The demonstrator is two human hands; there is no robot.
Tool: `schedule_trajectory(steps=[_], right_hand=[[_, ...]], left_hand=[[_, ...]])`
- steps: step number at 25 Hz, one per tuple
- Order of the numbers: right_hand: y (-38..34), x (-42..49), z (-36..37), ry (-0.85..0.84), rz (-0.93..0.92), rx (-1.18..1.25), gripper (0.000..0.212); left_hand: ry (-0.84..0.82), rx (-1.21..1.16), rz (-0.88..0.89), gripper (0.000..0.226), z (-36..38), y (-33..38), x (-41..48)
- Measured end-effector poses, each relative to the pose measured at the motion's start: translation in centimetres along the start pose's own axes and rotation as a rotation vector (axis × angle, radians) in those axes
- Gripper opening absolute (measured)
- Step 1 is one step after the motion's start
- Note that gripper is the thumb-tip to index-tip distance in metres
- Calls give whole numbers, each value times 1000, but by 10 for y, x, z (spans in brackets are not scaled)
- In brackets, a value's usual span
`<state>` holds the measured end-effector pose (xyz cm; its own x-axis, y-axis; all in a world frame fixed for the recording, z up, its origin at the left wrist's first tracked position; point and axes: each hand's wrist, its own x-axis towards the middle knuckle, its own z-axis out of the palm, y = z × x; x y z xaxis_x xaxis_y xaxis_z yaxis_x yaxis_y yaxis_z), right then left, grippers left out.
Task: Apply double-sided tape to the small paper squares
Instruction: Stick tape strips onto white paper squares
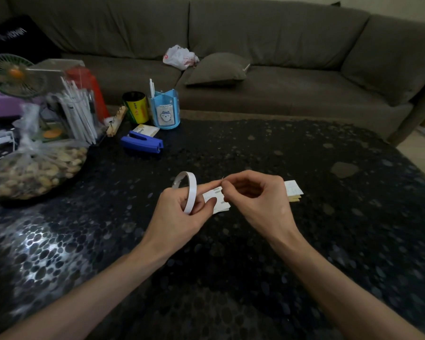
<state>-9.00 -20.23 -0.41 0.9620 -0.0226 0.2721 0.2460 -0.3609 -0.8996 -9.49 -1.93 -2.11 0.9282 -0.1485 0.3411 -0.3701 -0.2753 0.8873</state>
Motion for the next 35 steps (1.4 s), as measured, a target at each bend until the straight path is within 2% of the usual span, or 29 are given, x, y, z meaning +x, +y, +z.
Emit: schedule_trajectory(steps=[23, 29, 35], right_hand=[[0, 0, -2, -17, -14, 22, 9], [-2, -3, 4, -115, -22, 39, 6], [-4, -4, 6, -126, -34, 74, 6]], left_hand=[[-12, -12, -2, 39, -1, 5, 0], [194, -34, -73, 8, -9, 6, 5], [197, -56, -110, 10, -8, 10, 3]])
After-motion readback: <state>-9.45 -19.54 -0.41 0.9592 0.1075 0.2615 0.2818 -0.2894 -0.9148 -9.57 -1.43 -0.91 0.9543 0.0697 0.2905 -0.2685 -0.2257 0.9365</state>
